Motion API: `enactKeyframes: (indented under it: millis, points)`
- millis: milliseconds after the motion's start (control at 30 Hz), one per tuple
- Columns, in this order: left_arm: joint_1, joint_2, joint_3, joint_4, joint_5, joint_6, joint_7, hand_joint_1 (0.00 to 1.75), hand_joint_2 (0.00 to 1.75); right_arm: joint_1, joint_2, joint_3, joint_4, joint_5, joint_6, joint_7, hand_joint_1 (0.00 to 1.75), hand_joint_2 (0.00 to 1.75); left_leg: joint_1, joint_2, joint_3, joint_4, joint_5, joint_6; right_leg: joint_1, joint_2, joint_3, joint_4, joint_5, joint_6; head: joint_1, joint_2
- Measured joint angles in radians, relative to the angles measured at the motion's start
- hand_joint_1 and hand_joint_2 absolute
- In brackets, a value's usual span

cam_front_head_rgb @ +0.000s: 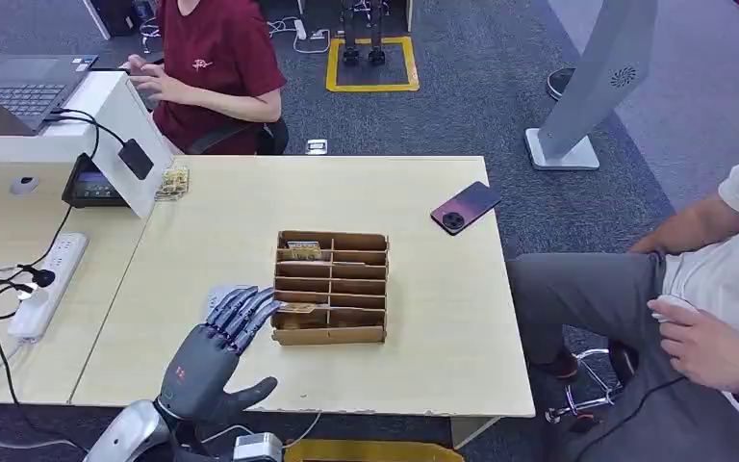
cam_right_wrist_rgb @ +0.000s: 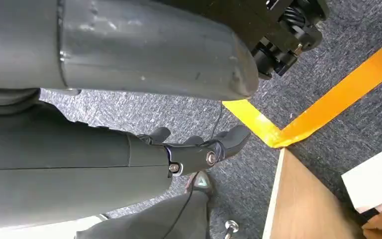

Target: Pass the card to the sensor for recognition and then transmit it.

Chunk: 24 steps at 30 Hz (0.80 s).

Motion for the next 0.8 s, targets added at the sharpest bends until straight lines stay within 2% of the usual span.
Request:
enactKeyframes:
  millis: [133, 233, 367, 500, 533, 633, 800]
  points:
    - [0.011, 0.006, -0.004, -0.014, 0.084, -0.032, -0.054, 0.0, 1.75, 0.001, 0.0, -0.002, 0.0, 0.003, -0.002, -0.003, 0.0, 0.0, 0.0, 0.0, 0.0, 0.0, 0.0, 0.0, 0.0, 0.0, 0.0, 0.0, 0.0, 0.0, 0.0, 0.0]
    - [0.016, 0.009, -0.022, -0.021, 0.092, -0.053, -0.069, 0.0, 1.75, 0.001, 0.0, -0.003, 0.0, 0.008, -0.002, -0.003, 0.0, 0.0, 0.0, 0.0, 0.0, 0.0, 0.0, 0.0, 0.0, 0.0, 0.0, 0.0, 0.0, 0.0, 0.0, 0.0]
    - [-0.008, 0.003, -0.069, -0.006, -0.028, -0.048, -0.003, 0.0, 1.75, 0.001, 0.0, -0.009, 0.0, 0.011, 0.0, -0.009, 0.0, 0.0, 0.0, 0.0, 0.0, 0.0, 0.0, 0.0, 0.0, 0.0, 0.0, 0.0, 0.0, 0.0, 0.0, 0.0]
    - [-0.051, -0.036, -0.096, 0.085, -0.117, -0.001, 0.136, 0.0, 1.75, 0.0, 0.0, -0.017, -0.001, 0.018, 0.003, -0.017, 0.0, 0.0, 0.0, 0.0, 0.0, 0.0, 0.0, 0.0, 0.0, 0.0, 0.0, 0.0, 0.001, 0.0, 0.0, 0.0]
    - [-0.061, -0.05, -0.095, 0.107, -0.124, 0.005, 0.151, 0.0, 1.75, 0.0, 0.0, -0.018, -0.001, 0.02, 0.003, -0.017, 0.0, 0.0, 0.0, 0.0, 0.0, 0.0, 0.0, 0.001, 0.0, 0.0, 0.0, 0.0, 0.001, 0.0, 0.0, 0.0]
    - [-0.088, -0.088, -0.095, 0.169, -0.136, 0.006, 0.167, 0.0, 1.75, -0.002, 0.0, -0.018, -0.002, 0.024, 0.006, -0.016, 0.0, 0.0, 0.0, -0.001, 0.0, 0.0, 0.001, 0.001, 0.0, -0.002, 0.001, 0.0, 0.001, 0.0, 0.0, 0.0]
    - [-0.099, -0.138, -0.068, 0.218, -0.165, 0.005, 0.183, 0.0, 1.75, -0.002, 0.0, -0.018, -0.005, 0.032, 0.014, -0.016, 0.0, 0.0, 0.0, -0.001, 0.0, 0.0, 0.001, 0.001, 0.0, -0.001, 0.0, 0.0, 0.001, 0.0, 0.0, 0.0]
